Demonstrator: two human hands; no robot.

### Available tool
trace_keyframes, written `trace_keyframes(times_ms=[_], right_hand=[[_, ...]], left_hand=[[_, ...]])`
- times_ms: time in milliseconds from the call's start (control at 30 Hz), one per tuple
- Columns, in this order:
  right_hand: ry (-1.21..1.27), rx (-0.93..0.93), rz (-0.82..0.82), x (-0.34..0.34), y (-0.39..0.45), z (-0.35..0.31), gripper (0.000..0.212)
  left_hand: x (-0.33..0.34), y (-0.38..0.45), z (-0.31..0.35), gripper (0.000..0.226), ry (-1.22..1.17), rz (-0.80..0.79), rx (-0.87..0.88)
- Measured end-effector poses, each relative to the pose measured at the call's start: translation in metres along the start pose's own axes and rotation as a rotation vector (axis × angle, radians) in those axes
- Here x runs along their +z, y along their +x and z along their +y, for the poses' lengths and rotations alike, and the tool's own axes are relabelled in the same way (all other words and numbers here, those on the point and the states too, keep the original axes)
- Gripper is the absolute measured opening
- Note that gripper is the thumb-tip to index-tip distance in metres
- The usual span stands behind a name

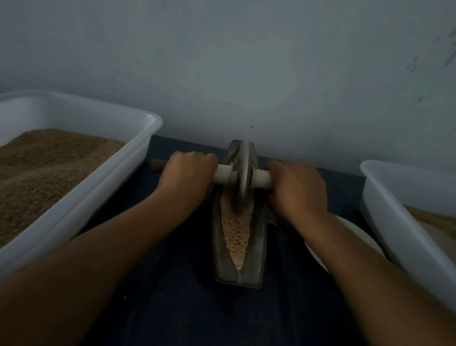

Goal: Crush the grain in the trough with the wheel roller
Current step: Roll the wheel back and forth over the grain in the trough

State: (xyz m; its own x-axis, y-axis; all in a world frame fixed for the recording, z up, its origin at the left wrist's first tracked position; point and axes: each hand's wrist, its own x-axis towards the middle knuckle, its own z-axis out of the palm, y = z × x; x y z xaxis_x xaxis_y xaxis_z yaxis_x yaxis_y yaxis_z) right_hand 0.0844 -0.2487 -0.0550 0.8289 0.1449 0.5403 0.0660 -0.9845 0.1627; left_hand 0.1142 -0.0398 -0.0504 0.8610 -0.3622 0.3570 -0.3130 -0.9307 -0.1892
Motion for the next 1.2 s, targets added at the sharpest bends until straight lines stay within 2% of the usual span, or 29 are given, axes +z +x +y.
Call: trace_keyframes(times_ms=[200,333,500,600,733,900,1033,1200], right_hand=[[0.072,-0.032,0.003,-0.024,-0.05,-0.006,0.012],[0.148,-0.057,0.031,-0.044,-0.079,-0.011,0.015],[0.119,-0.062,0.045,-0.05,-0.083,-0.016,0.024],[0.07,-0.046,0.068,-0.041,-0.076,-0.018,0.022],[0.046,-0.049,0.079,-0.024,-0.051,-0.016,0.012],[-0.032,-0.02,-0.053,-0.002,-0.012,-0.002,0.016],[0.021,-0.009,-0.118,0.011,0.017,0.008,0.026],[0.046,0.037,-0.172,0.017,0.029,0.01,0.027]], left_hand=[[-0.022,-0.04,0.005,0.023,-0.065,0.045,0.062],[-0.033,-0.066,0.006,0.025,-0.114,0.119,0.062],[-0.033,-0.078,0.006,0.028,-0.173,0.178,0.046],[-0.021,-0.075,0.005,0.029,-0.191,0.197,0.049],[-0.002,-0.053,-0.001,0.03,-0.193,0.149,0.038],[0.006,-0.011,0.002,0.028,-0.077,0.116,0.001],[0.001,0.026,0.001,0.021,-0.055,-0.038,-0.022],[0.002,0.034,0.002,0.019,-0.031,-0.032,-0.001]])
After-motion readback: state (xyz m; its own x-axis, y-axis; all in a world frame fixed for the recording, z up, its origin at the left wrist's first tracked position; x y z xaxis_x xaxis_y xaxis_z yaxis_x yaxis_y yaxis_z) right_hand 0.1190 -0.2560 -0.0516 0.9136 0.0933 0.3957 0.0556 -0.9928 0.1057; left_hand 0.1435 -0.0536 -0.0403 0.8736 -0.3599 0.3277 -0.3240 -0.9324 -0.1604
